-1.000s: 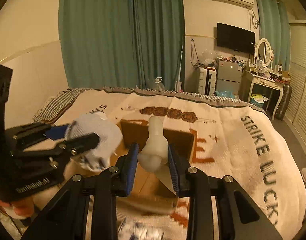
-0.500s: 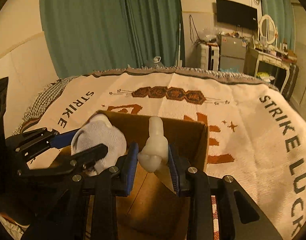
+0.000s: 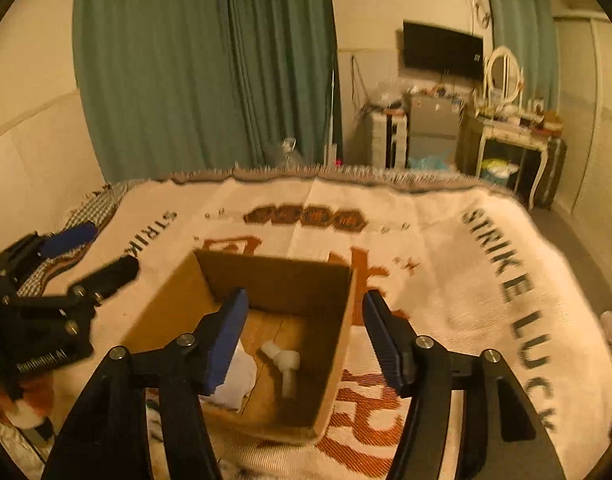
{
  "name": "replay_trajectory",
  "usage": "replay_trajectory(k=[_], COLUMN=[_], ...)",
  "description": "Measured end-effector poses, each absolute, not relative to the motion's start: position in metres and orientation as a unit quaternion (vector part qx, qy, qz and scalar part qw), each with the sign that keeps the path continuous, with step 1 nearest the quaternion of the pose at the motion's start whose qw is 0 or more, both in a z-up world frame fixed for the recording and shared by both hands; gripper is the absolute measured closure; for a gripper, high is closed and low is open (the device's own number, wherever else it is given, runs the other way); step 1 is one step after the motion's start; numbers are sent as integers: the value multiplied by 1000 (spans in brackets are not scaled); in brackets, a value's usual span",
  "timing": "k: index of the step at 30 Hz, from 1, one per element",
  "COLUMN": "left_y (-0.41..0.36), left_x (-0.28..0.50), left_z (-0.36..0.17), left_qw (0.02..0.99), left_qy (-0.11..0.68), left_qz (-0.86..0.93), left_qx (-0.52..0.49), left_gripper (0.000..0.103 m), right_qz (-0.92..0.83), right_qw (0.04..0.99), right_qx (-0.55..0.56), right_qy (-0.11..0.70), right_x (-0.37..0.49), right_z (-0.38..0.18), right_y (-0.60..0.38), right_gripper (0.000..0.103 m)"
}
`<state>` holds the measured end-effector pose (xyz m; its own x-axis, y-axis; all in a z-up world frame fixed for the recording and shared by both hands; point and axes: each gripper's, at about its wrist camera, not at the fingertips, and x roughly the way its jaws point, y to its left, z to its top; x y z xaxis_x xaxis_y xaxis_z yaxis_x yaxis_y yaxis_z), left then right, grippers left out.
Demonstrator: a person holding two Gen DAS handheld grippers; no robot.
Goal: Organize soft objects
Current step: 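Move both tools back to the remaining items on the blanket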
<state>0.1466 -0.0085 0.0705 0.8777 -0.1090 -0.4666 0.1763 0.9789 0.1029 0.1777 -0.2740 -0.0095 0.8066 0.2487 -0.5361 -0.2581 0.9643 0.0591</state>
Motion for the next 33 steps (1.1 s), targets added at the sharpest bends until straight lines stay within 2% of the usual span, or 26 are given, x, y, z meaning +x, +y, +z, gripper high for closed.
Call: replay_trajectory(k=[3, 8, 14, 23, 33], left_y=[-4, 0, 6, -10, -4], left_x=[107, 51, 10, -15, -14], left_z=[97, 105, 65, -19, -73], left_qw=[974, 976, 968, 950, 940], left_qy=[203, 194, 238, 306, 339], left_qz=[-73, -51, -35, -26, -1], left_qx=[73, 82, 64, 55, 38], left_gripper=[12, 11, 11, 11, 11], right_qz=[123, 109, 102, 118, 152], right_qw=[959, 967, 966, 948, 919], right_qx=[-13, -13, -21, -42, -80], right_qy=[253, 228, 236, 292, 356], right_x=[140, 77, 16, -26, -24], right_z=[21, 54, 44, -62, -151], right_y=[-280, -289, -291, -272, -244], right_gripper=[26, 0, 0, 0, 0])
